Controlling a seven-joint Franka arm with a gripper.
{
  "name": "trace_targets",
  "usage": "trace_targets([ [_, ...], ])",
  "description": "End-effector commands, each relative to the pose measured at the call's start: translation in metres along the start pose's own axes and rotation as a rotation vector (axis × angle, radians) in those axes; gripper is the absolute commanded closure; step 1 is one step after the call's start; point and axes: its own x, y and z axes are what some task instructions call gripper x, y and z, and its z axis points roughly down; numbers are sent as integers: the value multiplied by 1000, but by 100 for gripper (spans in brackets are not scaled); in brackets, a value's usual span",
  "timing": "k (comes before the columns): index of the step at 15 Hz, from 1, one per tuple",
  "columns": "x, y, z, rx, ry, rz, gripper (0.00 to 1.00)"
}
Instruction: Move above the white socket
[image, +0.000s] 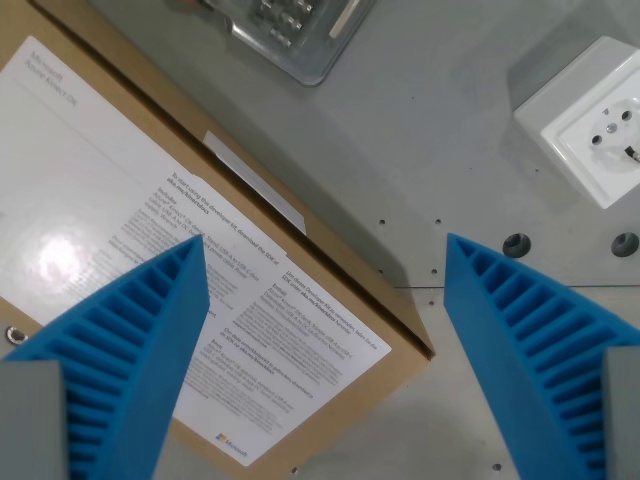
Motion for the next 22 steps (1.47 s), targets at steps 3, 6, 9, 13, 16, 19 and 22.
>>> trace_targets([
  [3, 0, 0, -2, 0, 6, -1, 0],
  [6, 0, 1, -2, 1, 8, -12, 0],
  [9, 0, 2, -1, 3, 10, -35, 0],
  [13, 1, 7, 2, 6, 21, -77, 0],
  [16, 1, 13, 6, 8, 34, -118, 0],
  [19, 2, 20, 11, 9, 49, -158, 0],
  [22, 2, 27, 17, 7, 67, -209, 0],
])
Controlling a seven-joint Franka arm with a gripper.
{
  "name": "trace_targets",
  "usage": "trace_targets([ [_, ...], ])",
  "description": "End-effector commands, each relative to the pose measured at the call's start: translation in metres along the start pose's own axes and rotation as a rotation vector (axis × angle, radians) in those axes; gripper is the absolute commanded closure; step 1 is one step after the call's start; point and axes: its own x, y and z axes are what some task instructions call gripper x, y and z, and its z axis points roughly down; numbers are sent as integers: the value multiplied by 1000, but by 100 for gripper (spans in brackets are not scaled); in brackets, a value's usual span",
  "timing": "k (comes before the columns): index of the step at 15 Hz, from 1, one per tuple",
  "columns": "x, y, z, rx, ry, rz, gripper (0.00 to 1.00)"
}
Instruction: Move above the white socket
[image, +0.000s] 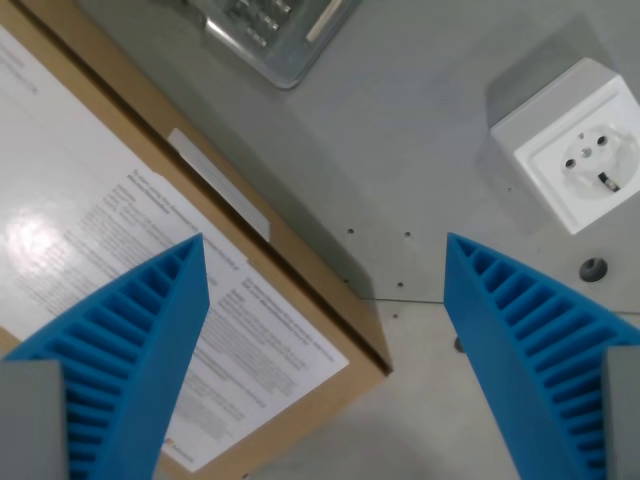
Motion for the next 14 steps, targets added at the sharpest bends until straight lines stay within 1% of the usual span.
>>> trace_targets([
  [1, -3, 10, 8, 1, 86, -150, 0],
  [8, -6, 33, 25, -2, 119, -277, 0],
  [14, -6, 54, 40, -1, 117, -405, 0],
])
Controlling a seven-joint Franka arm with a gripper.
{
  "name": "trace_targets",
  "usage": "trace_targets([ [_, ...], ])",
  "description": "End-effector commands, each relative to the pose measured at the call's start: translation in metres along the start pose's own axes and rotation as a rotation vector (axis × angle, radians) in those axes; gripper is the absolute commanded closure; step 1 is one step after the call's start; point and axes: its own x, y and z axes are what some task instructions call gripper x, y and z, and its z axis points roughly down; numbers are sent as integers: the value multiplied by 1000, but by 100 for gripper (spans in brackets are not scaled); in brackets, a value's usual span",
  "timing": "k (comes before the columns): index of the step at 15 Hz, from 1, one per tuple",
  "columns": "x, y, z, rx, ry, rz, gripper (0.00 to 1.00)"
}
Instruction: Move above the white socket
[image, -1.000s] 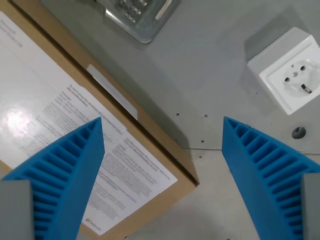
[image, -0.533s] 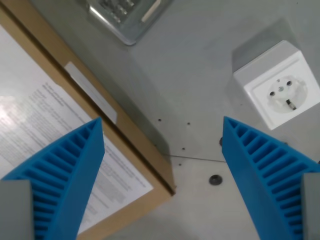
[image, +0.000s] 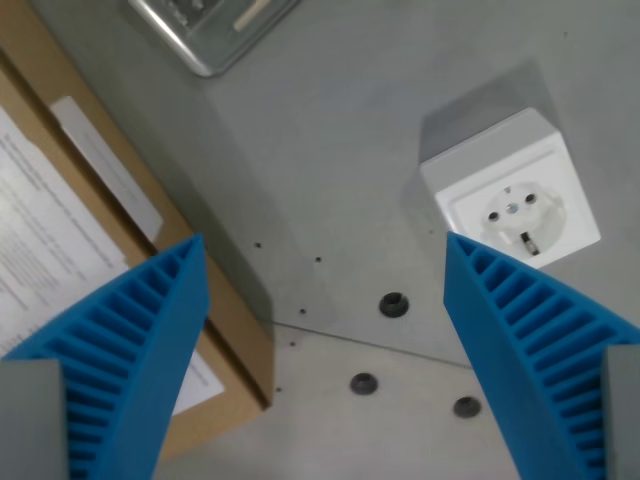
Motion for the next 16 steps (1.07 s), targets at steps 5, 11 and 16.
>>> trace_targets([
  [5, -8, 27, 21, -8, 114, -289, 0],
  [11, -16, 50, 37, -13, 133, -378, 0],
  [16, -22, 66, 49, -17, 145, -432, 0],
])
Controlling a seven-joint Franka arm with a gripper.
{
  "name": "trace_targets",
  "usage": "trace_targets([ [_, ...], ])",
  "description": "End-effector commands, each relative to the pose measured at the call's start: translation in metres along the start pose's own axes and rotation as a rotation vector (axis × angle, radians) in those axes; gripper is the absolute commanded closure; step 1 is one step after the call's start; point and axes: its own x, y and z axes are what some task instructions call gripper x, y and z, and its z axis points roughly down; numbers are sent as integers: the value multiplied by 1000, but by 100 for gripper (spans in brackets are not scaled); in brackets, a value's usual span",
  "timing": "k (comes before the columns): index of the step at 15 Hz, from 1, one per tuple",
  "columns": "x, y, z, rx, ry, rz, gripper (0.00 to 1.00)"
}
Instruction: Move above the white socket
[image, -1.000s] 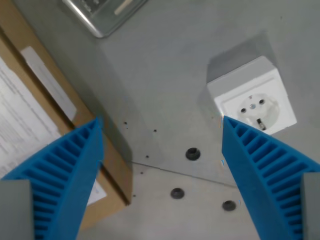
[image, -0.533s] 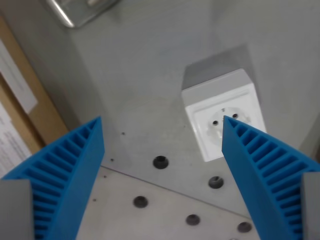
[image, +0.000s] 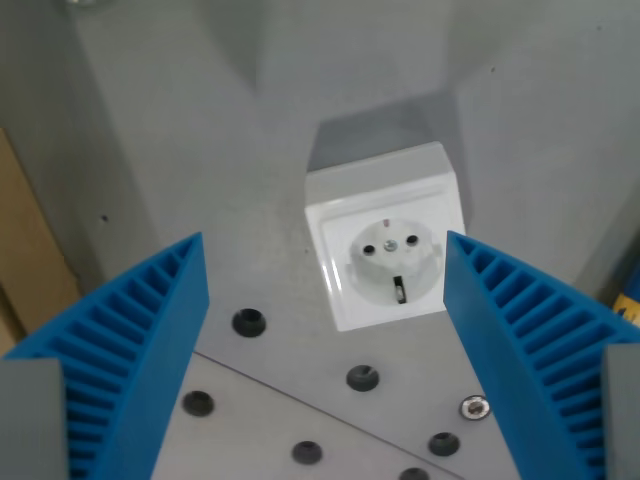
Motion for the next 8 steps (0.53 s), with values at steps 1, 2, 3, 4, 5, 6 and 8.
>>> trace_targets([
  [1, -11, 4, 8, -39, 129, -188, 0],
  [2, -13, 6, 10, -41, 131, -197, 0],
  [3, -14, 8, 12, -42, 131, -205, 0],
  [4, -16, 10, 13, -41, 130, -212, 0],
  [5, -17, 12, 15, -40, 131, -218, 0],
  [6, -19, 14, 16, -40, 130, -222, 0],
  [8, -21, 17, 19, -38, 129, -221, 0],
])
